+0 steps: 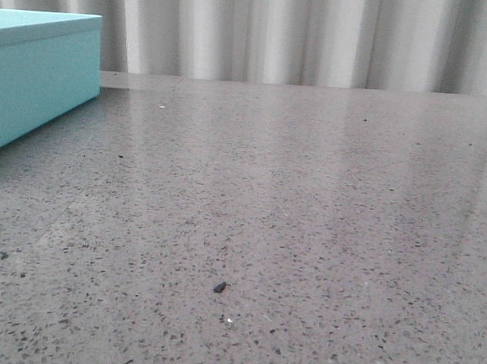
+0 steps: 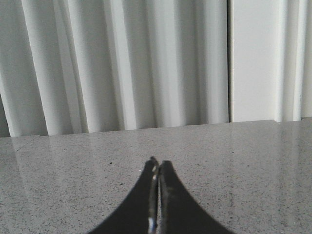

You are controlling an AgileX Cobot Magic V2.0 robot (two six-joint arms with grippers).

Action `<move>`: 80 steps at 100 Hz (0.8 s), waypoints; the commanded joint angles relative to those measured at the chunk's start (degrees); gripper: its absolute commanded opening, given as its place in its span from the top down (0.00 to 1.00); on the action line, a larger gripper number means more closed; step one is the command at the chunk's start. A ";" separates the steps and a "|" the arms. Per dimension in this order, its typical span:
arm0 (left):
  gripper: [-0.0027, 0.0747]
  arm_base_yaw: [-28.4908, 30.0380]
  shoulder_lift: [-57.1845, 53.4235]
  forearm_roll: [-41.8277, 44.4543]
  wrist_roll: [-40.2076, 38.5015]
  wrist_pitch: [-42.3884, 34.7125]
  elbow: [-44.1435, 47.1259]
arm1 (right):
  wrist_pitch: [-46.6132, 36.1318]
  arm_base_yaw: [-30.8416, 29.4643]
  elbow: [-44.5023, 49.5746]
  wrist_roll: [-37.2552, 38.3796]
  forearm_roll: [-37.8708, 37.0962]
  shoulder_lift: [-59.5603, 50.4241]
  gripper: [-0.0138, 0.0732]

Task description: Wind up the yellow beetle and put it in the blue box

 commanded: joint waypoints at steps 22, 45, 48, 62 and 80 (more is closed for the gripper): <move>0.99 -0.04 0.64 3.55 -0.52 -6.08 0.08 | -4.00 0.06 -1.34 -0.33 -0.78 -1.07 0.91; 0.99 -0.15 0.64 20.22 -21.87 -18.69 7.80 | -4.00 0.06 -1.34 -0.33 -0.78 -1.07 0.91; 0.99 -0.15 0.64 22.36 -25.01 -18.96 8.73 | -4.00 0.06 -1.34 -0.33 -0.78 -1.07 0.91; 0.99 -0.15 0.64 26.95 -32.34 -18.96 13.34 | -4.00 0.06 -1.34 -0.33 -0.78 -1.07 0.91; 0.99 -2.79 -2.64 26.95 -32.34 -16.21 18.21 | -4.00 0.06 -1.34 -0.33 -0.78 -1.07 0.91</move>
